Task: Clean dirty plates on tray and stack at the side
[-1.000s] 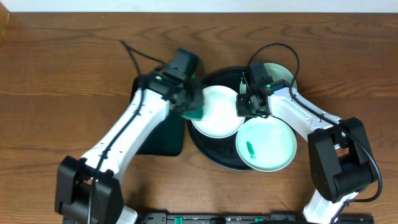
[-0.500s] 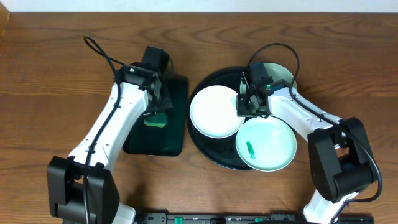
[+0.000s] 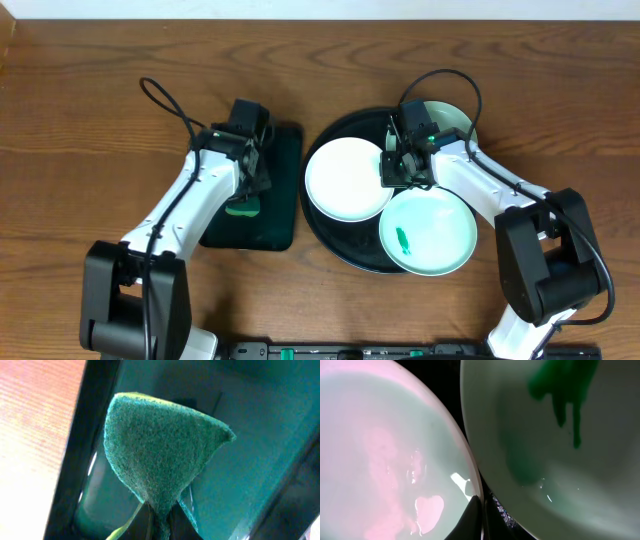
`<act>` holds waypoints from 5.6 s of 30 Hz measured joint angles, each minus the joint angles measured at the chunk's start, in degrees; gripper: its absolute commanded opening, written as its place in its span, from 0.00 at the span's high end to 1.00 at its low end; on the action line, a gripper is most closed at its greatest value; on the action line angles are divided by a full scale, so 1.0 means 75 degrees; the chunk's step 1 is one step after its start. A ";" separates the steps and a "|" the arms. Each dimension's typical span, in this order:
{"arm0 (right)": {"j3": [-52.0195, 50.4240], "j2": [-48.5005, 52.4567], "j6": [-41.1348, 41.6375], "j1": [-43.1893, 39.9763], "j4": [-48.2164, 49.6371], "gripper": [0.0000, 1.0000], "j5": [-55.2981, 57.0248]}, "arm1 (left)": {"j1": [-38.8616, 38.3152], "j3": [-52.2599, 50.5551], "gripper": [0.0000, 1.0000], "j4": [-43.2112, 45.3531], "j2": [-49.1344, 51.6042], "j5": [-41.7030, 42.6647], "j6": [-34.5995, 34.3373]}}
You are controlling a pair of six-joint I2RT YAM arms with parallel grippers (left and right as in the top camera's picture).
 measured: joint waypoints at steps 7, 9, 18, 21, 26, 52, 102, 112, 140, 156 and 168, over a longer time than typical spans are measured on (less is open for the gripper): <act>0.0000 0.0000 0.0000 0.0000 0.0000 0.99 0.0000 | 0.0000 -0.0478 0.92 0.0627 0.0000 -0.0154 0.0000; 0.0000 0.0000 0.0000 0.0000 0.0000 0.99 0.0000 | 0.0006 -0.0551 0.92 0.0694 0.0000 -0.0198 0.0000; 0.0000 0.0000 0.0000 0.0000 0.0000 0.99 0.0000 | 0.0006 -0.0586 0.92 0.0755 0.0000 -0.0358 0.0000; 0.0000 0.0000 0.0003 0.0003 0.0000 0.99 0.0000 | 0.0006 -0.0679 0.92 0.0874 0.0000 -0.0358 0.0000; 0.0000 0.0000 0.0000 0.0000 0.0000 0.99 0.0000 | 0.0006 -0.0976 0.92 0.1107 0.0000 -0.0358 0.0000; 0.0000 0.0000 0.0003 0.0000 0.0003 0.95 -0.0012 | 0.0455 0.0058 0.33 0.0565 -0.1221 -0.0414 0.0152; -0.0411 -0.0017 0.0143 0.0102 0.0580 0.99 -0.0020 | 0.2562 0.0152 0.20 0.0408 -0.1935 -0.0478 0.0143; -0.0093 -0.0335 0.0152 0.0108 -0.0271 0.99 -0.0216 | 0.2565 0.0152 0.20 0.0411 -0.1935 -0.0478 0.0140; 0.1609 -0.0647 0.0796 -0.0175 -0.2063 0.99 -0.0656 | 0.2562 0.0152 0.20 0.0405 -0.1935 -0.0478 0.0140; 0.1725 -0.0650 0.1719 0.1402 -0.0437 0.99 0.0393 | 0.2562 0.0152 0.20 0.0405 -0.1935 -0.0478 0.0140; 0.1725 -0.0650 0.1853 0.3034 0.0370 0.99 0.2809 | 0.2562 0.0152 0.20 0.0408 -0.1935 -0.0478 0.0140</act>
